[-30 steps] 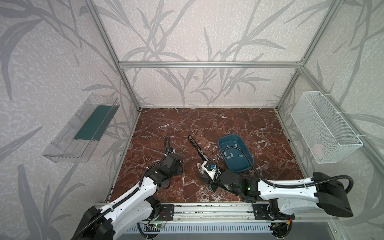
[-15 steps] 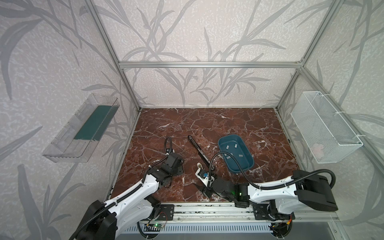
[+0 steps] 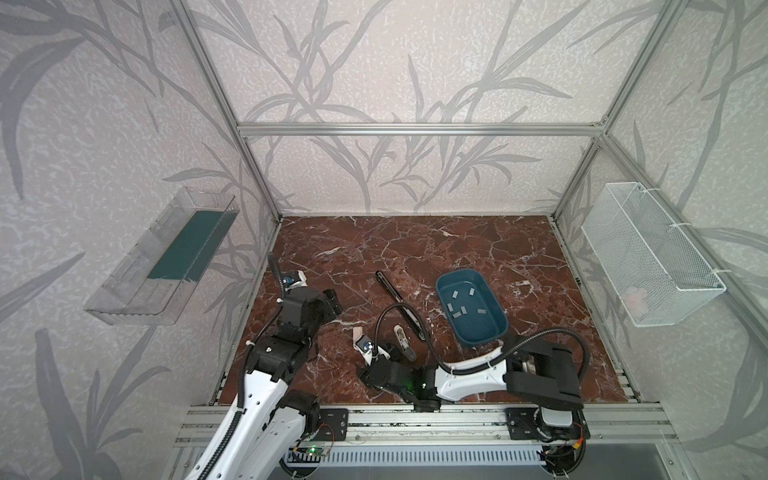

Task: Load the staples into the stapler
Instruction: 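Lower the pink mini stapler onto the table with the left while the right approaches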

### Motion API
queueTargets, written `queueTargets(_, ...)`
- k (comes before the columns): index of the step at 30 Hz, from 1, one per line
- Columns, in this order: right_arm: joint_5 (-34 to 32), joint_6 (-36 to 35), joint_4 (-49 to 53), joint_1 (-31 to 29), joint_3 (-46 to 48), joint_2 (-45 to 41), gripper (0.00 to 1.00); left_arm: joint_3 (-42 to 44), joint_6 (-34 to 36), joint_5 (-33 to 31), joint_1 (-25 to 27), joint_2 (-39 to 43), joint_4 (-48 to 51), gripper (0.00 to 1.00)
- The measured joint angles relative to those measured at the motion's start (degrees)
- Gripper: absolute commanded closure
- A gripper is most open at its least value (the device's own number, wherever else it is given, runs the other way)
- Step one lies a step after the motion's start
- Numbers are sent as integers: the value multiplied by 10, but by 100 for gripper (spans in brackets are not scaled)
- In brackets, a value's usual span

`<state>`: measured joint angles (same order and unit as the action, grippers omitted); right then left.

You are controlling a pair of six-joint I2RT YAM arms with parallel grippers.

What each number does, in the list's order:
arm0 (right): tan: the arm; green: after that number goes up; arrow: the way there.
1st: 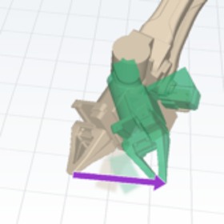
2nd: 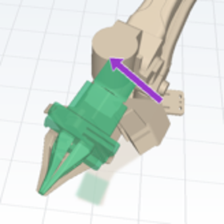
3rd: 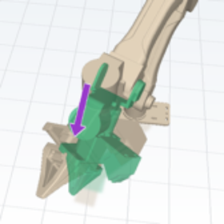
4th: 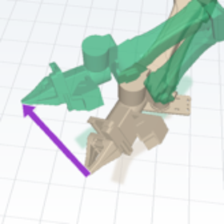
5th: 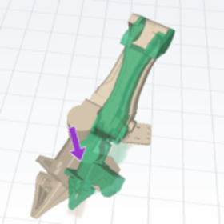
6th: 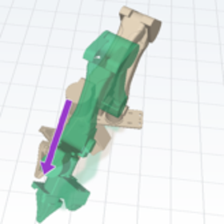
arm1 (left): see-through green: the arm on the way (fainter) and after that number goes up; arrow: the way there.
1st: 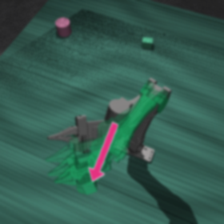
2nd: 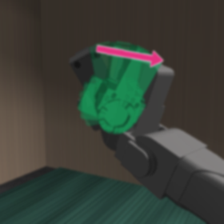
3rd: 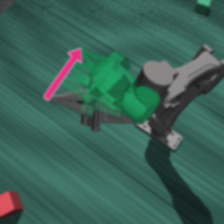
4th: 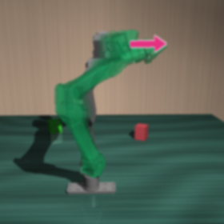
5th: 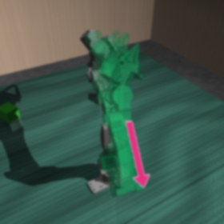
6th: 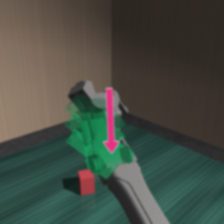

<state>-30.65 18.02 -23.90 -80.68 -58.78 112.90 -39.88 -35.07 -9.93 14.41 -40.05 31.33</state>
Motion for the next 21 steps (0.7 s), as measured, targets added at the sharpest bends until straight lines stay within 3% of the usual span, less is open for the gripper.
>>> queueTargets(7,1,19,12,19,-71,95,22,-110,21,31,-12,-41,27,21)
queueTargets(17,-2,18,10,38,-95,116,39,-244,77,75,-15,-119,42,19)
queueTargets(21,3,2,-22,55,-78,116,53,-271,119,87,-15,-143,41,16)
